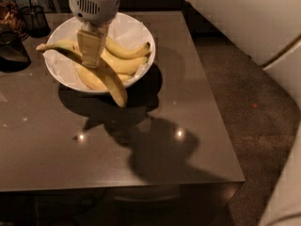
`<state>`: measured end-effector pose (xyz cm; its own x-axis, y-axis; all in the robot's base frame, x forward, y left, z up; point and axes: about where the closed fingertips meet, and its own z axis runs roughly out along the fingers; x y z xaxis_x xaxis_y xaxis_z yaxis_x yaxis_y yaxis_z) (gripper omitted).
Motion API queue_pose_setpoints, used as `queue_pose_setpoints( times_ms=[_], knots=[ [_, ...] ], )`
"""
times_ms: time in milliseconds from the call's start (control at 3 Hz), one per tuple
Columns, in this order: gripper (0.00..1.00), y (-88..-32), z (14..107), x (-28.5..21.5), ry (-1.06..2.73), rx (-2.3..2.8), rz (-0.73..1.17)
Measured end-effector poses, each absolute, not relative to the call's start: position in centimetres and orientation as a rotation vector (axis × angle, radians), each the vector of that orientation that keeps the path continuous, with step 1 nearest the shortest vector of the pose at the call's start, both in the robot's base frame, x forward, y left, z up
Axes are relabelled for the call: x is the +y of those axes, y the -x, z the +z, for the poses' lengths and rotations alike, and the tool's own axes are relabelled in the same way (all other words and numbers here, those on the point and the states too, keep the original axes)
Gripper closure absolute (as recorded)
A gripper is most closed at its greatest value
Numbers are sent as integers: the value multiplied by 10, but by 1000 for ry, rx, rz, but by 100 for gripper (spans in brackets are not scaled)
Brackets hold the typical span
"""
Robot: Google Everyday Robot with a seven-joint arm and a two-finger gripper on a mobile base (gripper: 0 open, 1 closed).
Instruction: Pick banana from white bowl
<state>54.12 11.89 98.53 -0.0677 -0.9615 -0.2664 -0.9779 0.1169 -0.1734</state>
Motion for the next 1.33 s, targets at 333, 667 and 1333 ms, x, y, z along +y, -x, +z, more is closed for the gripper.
queue_pose_setpoints(
  times_ms=[333,667,1333],
  knots=[
    [100,-519,997,116,1881,2101,27],
    [100,-501,1006,110,1845,2132,2],
    [100,-471,1024,95,1741,2152,-3]
  ],
)
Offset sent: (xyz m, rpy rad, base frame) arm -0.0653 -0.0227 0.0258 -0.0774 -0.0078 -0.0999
